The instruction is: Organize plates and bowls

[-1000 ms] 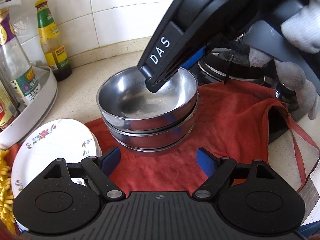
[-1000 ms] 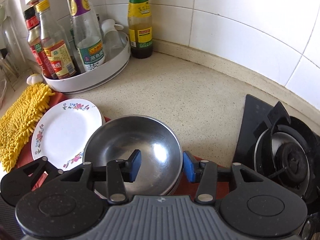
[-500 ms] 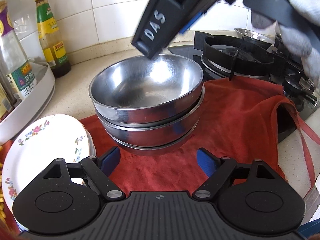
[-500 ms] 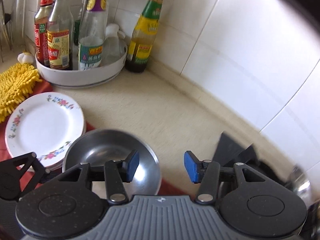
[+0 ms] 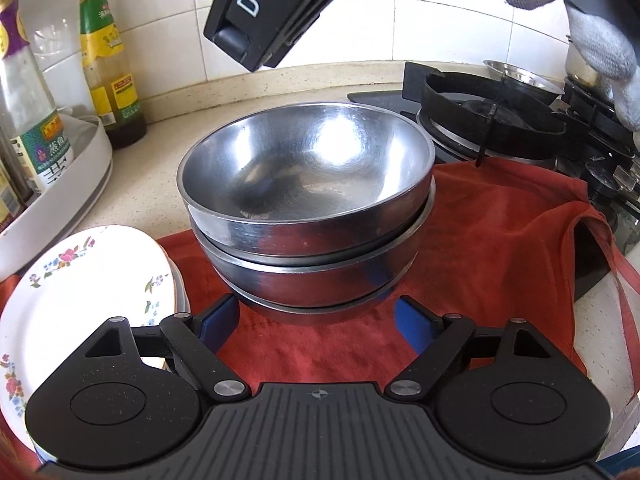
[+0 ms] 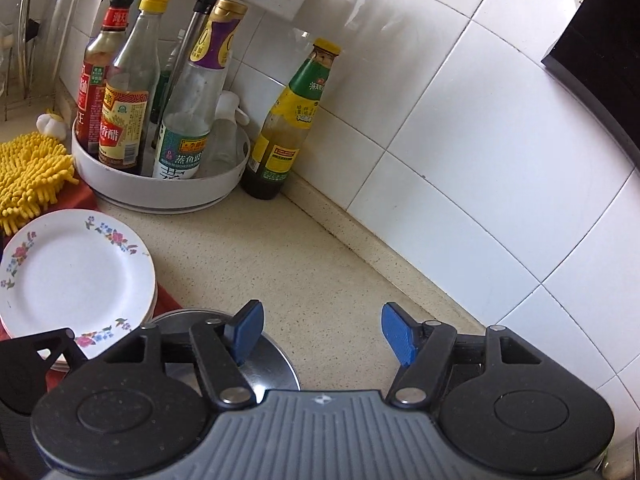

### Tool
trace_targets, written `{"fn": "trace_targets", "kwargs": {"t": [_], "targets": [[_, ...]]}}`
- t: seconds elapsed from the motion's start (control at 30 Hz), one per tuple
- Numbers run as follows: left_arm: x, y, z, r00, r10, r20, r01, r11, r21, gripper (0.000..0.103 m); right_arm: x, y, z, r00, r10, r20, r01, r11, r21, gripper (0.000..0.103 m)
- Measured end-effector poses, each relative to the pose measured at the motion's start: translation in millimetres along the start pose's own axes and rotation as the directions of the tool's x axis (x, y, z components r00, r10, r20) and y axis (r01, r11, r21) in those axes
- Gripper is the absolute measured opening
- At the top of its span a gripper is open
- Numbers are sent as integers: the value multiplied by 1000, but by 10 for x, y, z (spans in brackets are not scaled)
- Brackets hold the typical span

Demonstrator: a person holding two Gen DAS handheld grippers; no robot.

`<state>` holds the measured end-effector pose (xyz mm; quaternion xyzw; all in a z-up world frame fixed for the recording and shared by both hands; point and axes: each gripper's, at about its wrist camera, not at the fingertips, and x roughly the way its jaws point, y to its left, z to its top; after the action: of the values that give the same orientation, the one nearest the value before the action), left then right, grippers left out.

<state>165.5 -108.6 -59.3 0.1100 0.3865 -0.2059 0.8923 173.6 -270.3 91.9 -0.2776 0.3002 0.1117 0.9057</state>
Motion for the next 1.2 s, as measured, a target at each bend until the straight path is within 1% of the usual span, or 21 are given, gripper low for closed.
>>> {"fn": "trace_targets", "kwargs": {"t": [0.2, 0.23, 0.3, 0.33, 0.43, 0.53, 0.67, 0.77, 1.03, 1.13, 1.2], "targets": [[46, 21, 20, 1000, 5, -2, -5, 1000, -7, 89, 54, 20, -10, 1000, 8, -6, -8, 1000, -19, 61], [55, 23, 25, 1000, 6, -4, -6, 1000, -9, 89, 61, 5, -8, 1000, 26, -13, -26, 1000, -7, 61], [68, 29, 36, 1000, 6, -5, -6, 1000, -15, 90, 88, -68, 4, 993, 108, -45, -105, 993, 59, 61], [71, 35, 38, 1000, 4, -5, -5, 1000, -18, 90, 105, -92, 5, 989, 137, -60, -132, 988, 84, 61], [93, 46, 43, 1000, 1, -5, -1, 1000, -23, 92, 178, -141, -12, 981, 171, -88, -160, 979, 124, 62], [109, 52, 45, 1000, -2, -4, 1, 1000, -31, 93, 251, -186, -29, 969, 213, -121, -192, 968, 162, 62], [141, 62, 50, 1000, -7, -4, 6, 999, -38, 94, 304, -195, -40, 964, 231, -130, -208, 964, 165, 62], [171, 74, 61, 1000, -10, -7, 10, 999, -40, 95, 380, -232, -62, 954, 260, -149, -230, 954, 192, 62], [241, 78, 88, 1000, -14, -15, 13, 999, -38, 98, 622, -394, -165, 909, 366, -201, -291, 900, 324, 63], [278, 77, 101, 1000, -15, -19, 14, 999, -38, 100, 698, -409, -193, 903, 372, -216, -289, 896, 336, 63], [303, 80, 115, 1000, -15, -21, 14, 999, -36, 101, 755, -425, -222, 893, 389, -225, -298, 887, 352, 63]]}}
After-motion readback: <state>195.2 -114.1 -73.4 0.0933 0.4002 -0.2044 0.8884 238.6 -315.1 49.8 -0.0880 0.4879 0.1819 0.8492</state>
